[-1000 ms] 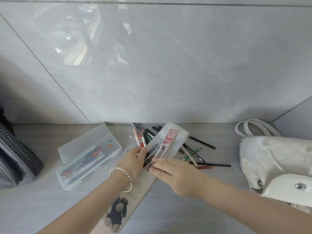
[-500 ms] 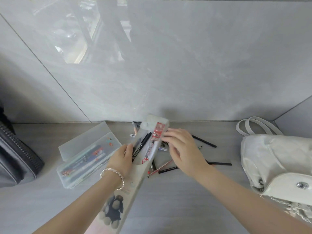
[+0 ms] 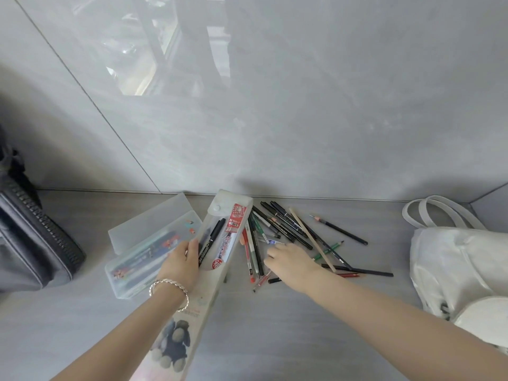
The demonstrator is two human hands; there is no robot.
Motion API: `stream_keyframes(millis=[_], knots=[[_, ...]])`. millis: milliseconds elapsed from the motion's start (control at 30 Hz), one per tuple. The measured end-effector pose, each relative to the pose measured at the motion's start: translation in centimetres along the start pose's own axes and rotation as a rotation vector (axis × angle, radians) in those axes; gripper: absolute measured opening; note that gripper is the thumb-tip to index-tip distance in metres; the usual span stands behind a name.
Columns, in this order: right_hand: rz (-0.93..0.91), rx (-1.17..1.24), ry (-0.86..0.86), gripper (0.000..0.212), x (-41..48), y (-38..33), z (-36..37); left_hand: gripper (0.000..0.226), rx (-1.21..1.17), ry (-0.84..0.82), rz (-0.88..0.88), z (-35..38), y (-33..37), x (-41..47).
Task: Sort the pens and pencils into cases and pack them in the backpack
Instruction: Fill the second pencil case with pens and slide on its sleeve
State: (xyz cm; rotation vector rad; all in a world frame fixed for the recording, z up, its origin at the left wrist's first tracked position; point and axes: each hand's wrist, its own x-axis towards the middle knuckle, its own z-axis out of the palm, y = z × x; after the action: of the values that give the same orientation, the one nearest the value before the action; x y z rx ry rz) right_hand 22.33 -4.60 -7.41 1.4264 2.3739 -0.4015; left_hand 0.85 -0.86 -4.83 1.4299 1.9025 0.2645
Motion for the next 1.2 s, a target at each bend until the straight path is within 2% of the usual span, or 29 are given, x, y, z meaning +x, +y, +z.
stream_keyframes(millis=[100,133,200,367,500,633,700,800,933,1000,1033,1133,1200], knots=[[-0.003,-0.037,0.067,0.035,-0.2,0.5,-0.7,0.036,-0.031,0.012,-0.015,-0.1,-0.2,0.1],[0.015,0.018,0.105,0.035,-0.4,0.6,-0.9,0.036,-0.037,0.020,-0.020,-0.2,-0.2,0.1],[0.052,0.224,0.112,0.020,-0.7,0.1,-1.8,0.038,-0.052,0.043,-0.026,-0.4,-0.2,0.0],[0.450,0.635,0.149,0.013,1.9,-2.8,-3.1,0.040,-0.071,0.062,-0.042,-0.7,-0.2,0.2],[0.580,0.472,0.109,0.029,5.4,-4.5,-2.5,0.039,-0.069,0.051,-0.048,-0.6,-0.2,0.2],[0.654,0.340,0.042,0.033,7.5,-4.3,-1.5,0.038,-0.072,0.032,-0.046,-0.6,-0.2,0.4],[0.679,0.378,0.040,0.029,7.4,-3.7,-1.6,0.040,-0.081,0.036,-0.045,-0.7,-0.2,0.5],[0.770,0.622,0.128,0.031,5.8,-2.3,-2.6,0.040,-0.084,0.028,-0.049,-0.8,-0.1,0.5],[0.743,1.088,0.472,0.026,2.4,-0.3,-5.0,0.038,-0.056,-0.032,-0.049,-0.4,0.5,-0.2],[0.639,1.328,0.689,0.023,1.0,-0.1,-6.6,0.038,-0.036,-0.057,-0.040,0.0,0.9,-0.6],[0.572,1.433,0.746,0.017,0.4,-0.4,-7.4,0.037,-0.019,-0.069,-0.032,0.2,1.1,-0.9],[0.438,1.565,0.725,0.010,-1.0,-2.0,-8.8,0.038,-0.012,-0.089,0.017,0.7,2.0,-1.7],[0.442,1.473,0.632,0.011,-1.6,-3.1,-8.4,0.037,-0.040,-0.087,0.048,0.8,2.8,-2.2]])
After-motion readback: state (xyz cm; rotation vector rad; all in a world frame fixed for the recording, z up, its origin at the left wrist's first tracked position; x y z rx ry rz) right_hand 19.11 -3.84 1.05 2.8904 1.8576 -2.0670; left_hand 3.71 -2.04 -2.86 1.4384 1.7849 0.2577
